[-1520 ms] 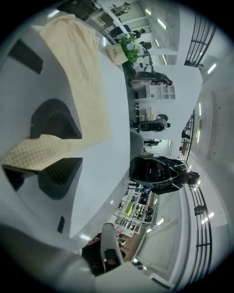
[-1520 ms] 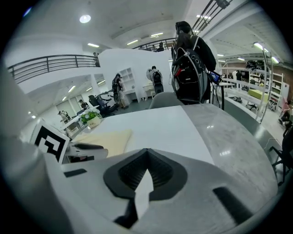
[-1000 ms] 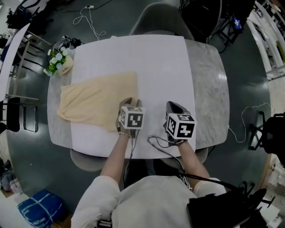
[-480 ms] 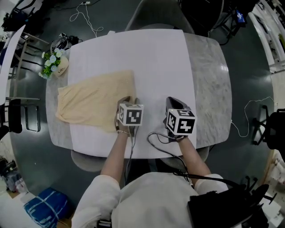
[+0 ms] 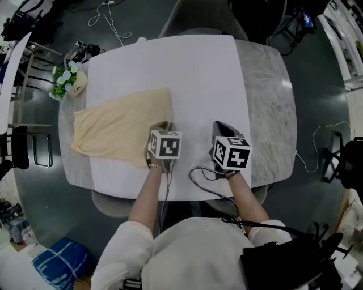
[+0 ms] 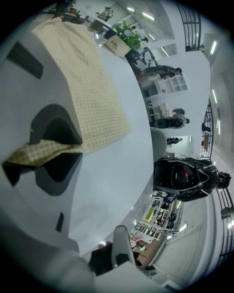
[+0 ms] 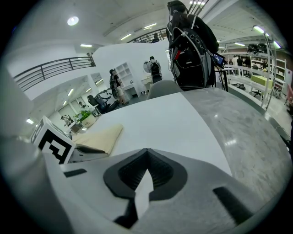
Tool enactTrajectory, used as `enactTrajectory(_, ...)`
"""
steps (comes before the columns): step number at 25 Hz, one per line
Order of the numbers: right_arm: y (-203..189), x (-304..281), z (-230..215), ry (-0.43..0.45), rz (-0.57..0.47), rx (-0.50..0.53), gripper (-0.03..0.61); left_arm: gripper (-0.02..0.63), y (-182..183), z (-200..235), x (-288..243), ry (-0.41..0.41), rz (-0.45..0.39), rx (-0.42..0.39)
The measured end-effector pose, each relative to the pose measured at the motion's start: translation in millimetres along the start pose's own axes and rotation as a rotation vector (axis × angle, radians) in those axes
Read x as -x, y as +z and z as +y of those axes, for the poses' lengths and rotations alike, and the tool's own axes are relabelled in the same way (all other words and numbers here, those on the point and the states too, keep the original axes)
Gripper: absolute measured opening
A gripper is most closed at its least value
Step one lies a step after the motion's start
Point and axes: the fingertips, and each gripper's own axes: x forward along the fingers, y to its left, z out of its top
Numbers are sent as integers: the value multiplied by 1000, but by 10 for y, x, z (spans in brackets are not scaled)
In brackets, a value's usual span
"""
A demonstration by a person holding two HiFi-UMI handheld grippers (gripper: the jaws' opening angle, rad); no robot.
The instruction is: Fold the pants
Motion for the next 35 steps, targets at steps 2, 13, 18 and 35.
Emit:
enactTrajectory(2,8,-1,9,1,0,-2,-8,44,4,10,1,-10,-3,18)
enactTrajectory(13,233,158,376,-38,-20,52,-8,34,100,213,345,-115,-59,58)
enactTrajectory(18,390,267,687,-43,-41,100,-8,32,100,513,613,-120,-93,109)
enactTrajectory(35,512,42,2408,15,-67,201,-8,32,-282,2018,1386,-203,-146,243)
